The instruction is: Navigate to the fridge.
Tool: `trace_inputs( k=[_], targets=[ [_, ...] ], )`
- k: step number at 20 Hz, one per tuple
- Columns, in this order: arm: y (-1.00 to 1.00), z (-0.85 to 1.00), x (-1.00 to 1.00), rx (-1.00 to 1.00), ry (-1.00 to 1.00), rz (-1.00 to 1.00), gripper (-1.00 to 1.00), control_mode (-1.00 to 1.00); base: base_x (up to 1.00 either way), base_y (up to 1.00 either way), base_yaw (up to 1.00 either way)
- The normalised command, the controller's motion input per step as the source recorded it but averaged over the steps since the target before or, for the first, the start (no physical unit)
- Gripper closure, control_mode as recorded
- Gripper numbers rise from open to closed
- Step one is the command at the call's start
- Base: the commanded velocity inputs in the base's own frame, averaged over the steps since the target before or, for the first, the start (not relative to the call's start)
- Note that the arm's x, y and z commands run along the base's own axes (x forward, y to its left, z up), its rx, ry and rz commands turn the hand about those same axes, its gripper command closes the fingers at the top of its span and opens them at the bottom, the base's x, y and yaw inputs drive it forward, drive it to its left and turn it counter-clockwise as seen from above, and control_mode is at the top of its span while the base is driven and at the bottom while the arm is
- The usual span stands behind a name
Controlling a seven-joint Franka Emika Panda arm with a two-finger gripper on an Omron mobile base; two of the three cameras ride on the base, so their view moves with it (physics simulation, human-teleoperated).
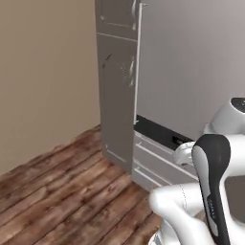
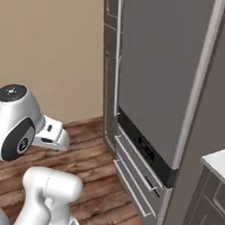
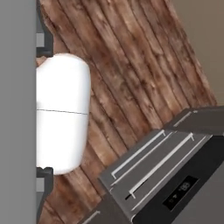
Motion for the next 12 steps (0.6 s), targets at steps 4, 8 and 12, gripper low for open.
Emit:
trace_inputs(
  k=[4,8,12],
  targets=[
    [0.0,0.0,0.0,0.0,0.0,0.0,-1.0,1.0,1.0,0.53,-0.57],
    [0.0,0.0,0.0,0.0,0.0,0.0,-1.0,1.0,1.0,0.59,-0.63],
    [0.0,0.0,0.0,0.0,0.0,0.0,-1.0,1.0,0.93,0.65,-0.68]
  ],
)
